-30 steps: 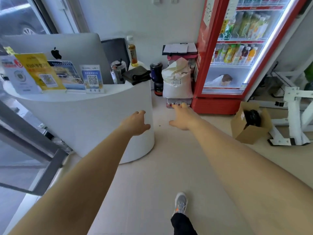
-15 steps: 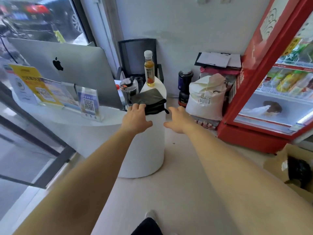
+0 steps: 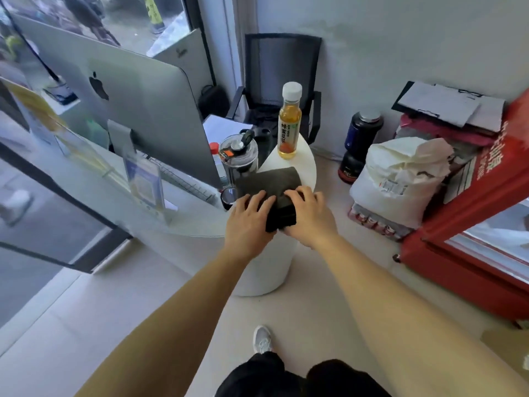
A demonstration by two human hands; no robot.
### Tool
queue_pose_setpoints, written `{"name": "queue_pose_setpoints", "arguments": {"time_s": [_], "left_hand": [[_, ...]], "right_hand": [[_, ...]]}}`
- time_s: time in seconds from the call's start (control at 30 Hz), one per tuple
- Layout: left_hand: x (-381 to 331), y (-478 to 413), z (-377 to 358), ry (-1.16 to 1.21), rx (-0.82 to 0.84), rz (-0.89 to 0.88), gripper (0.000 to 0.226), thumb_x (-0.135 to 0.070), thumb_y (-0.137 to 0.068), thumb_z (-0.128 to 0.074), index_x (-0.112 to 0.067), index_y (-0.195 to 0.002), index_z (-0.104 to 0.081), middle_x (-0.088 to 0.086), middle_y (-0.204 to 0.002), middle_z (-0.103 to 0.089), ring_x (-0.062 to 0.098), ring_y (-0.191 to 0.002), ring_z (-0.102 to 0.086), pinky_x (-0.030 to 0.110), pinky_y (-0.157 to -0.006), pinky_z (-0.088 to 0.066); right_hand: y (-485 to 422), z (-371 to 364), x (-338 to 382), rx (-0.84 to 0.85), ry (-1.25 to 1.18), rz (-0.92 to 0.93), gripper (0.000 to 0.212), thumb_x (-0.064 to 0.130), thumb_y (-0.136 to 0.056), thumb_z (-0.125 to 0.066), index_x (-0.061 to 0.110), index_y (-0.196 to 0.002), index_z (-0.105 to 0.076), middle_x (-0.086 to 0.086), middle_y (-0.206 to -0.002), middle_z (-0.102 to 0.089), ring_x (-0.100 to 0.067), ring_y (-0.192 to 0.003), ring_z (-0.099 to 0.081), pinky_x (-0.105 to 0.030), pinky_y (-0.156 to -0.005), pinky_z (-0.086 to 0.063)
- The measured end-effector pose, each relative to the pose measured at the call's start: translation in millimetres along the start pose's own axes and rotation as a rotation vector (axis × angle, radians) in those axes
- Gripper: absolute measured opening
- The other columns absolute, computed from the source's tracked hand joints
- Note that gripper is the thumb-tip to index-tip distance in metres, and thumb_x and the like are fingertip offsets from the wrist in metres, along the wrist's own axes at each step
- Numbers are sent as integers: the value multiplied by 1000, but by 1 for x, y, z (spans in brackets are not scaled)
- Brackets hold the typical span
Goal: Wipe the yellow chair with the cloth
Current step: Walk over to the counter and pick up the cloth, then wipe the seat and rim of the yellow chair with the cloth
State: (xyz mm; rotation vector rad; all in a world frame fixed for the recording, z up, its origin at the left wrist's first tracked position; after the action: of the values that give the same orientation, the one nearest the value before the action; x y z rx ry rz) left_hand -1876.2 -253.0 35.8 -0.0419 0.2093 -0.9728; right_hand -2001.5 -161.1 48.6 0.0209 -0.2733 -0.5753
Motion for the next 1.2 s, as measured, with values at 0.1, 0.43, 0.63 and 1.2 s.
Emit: {"name": "queue_pose_setpoints", "arguments": {"time_s": [0.1,0.43,0.63,1.2], "left_hand": [[-3,6,6,27,-99,44,58,-40,-74,-80,-25,-127,-62,-2,-133,-62,31,-111,-55,40,-86,-54],[-38,63,45,523,-333,624,46,-24,-76,-76,-24,-120,-60,-4,-112,-66,17,-103,-60,32,-81,-49],[-53,170,65,749,-621,1016,45,-28,-77,-78,-28,-116,-57,-17,-97,-64,0,-92,-62,11,-78,-47],[-45,657,97,768,-1083,1726,30,-36,-86,-72,-17,-101,-54,-6,-96,-60,14,-89,-59,25,-73,-46]], "right_hand": [[1,-5,-4,-115,-54,68,67,48,-74,-79,24,-132,-54,-3,-135,-48,-30,-114,-45,-41,-84,-54],[26,17,-8,144,-691,240,27,47,-73,-78,27,-80,-60,4,-73,-69,-14,-69,-66,-32,-60,-52],[78,11,38,547,-919,346,45,39,-97,-60,10,-64,-49,2,-55,-48,-8,-45,-47,-22,-47,-39],[442,-116,316,1383,-416,787,59,62,-90,-56,7,-108,-67,-2,-82,-77,-21,-74,-76,-32,-67,-57]]}}
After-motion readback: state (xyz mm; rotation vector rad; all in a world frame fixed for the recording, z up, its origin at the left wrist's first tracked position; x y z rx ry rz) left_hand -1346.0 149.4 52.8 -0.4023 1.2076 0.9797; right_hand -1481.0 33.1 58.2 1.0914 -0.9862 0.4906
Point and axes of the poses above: each hand's wrist, its own y-axis away from the middle knuckle, its own z-axis out of the back of the hand, x = y × z, the point moved 4 cm from there along -y, towards the middle knuckle
